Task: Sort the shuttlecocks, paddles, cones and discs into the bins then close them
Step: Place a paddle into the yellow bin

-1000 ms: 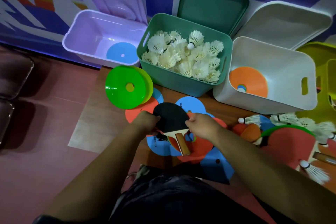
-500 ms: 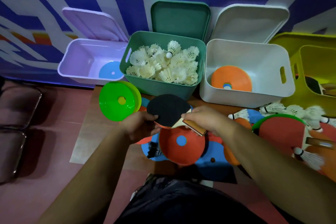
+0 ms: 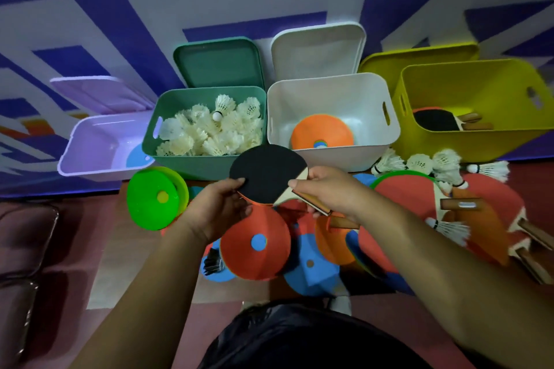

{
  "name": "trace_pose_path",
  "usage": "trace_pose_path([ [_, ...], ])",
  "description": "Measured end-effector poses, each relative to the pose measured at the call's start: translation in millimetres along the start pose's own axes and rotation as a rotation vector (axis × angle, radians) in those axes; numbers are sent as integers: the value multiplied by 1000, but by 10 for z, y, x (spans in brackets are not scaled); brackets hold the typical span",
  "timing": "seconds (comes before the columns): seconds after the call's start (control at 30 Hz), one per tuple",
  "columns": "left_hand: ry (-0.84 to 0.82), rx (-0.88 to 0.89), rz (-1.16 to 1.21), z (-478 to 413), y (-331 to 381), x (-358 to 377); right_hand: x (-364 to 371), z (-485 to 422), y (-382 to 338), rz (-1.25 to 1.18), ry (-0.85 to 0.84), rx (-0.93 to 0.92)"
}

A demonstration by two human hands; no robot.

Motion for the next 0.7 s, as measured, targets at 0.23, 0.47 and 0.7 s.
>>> trace_pose_path([
  [0.23, -95, 66, -58, 45, -33, 1063, -1032, 175, 217, -152, 198, -36],
  [0.47, -181, 94, -178, 64, -161, 2076, -2106, 273, 508, -403, 461, 20],
  [0.7, -159, 116, -359, -18, -220, 2667, -3090, -13, 671, -563, 656, 132],
])
Point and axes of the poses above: each hand's wrist, its own z-axis away from the middle knuckle, its own x-axis out of the palm, y = z × x, the point moved 6 cm from there along -z, towards the middle knuckle, and after that the axes turned 11 degrees about y, right-handed, at the moved point
